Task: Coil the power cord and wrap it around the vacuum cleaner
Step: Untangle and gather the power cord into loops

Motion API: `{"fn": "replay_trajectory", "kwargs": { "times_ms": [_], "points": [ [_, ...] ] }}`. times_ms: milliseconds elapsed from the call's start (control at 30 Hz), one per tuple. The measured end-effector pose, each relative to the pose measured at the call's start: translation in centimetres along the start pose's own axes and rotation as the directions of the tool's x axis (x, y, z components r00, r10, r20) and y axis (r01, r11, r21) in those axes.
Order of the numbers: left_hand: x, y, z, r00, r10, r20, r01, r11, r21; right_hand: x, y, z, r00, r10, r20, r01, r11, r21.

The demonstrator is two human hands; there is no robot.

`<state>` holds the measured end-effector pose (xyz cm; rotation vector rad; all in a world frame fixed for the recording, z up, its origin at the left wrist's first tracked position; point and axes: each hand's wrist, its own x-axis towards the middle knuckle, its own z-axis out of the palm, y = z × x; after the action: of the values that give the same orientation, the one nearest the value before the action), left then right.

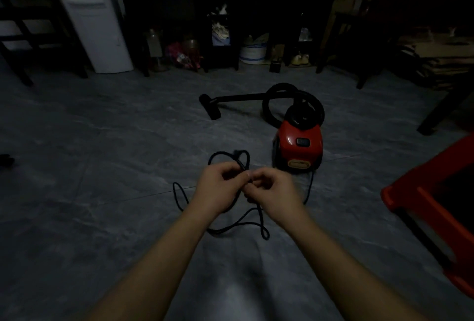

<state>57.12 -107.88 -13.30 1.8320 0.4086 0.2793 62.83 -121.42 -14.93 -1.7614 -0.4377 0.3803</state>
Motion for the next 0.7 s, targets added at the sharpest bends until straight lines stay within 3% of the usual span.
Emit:
{"fn": "replay_trajectory", "kwargs": {
  "times_ms": [200,300,367,433,533,633,700],
  "points": [
    [0.4,0.0,-1.0,1.0,-0.014,-0.023,0.01,0.987,-0.161,0.4,0.1,-0.8,0.994,-0.07,0.084,0.077,0.993,-0.088],
    [0.6,0.5,-1.8,0.994,-0.106,-0.02,0.091,0.925,-0.368,0.7,0.4,-1.5,0.998,-0.067,0.014,0.069,0.979,-0.19],
    [0.9,0.6,-2.5,0.989,-0.145,-0.02,0.125,0.908,-0.399,0.9,0.4,-1.9,0.996,-0.077,-0.036,0.067,0.973,-0.223],
    [1.0,0.6,-3.0,0.983,-0.181,0.011,0.174,0.923,-0.344,0.9,0.2,-2.3,0.991,-0.111,-0.073,0.091,0.967,-0.237],
    [0.5,0.3,-3.1,0.971,-0.211,0.115,0.224,0.968,-0.11,0.9,-0.3,-2.4,0.979,-0.187,-0.077,0.163,0.955,-0.247],
    [-0.1,0.2,-2.8,0.935,-0.238,0.263,0.208,0.969,0.136,0.7,-0.5,-2.2,0.977,-0.214,0.009,0.207,0.933,-0.293],
    [-0.2,0.1,-2.6,0.918,-0.229,0.323,0.178,0.968,0.179,0.6,-0.2,-2.2,0.972,-0.221,0.084,0.236,0.894,-0.38]
  ]
}}
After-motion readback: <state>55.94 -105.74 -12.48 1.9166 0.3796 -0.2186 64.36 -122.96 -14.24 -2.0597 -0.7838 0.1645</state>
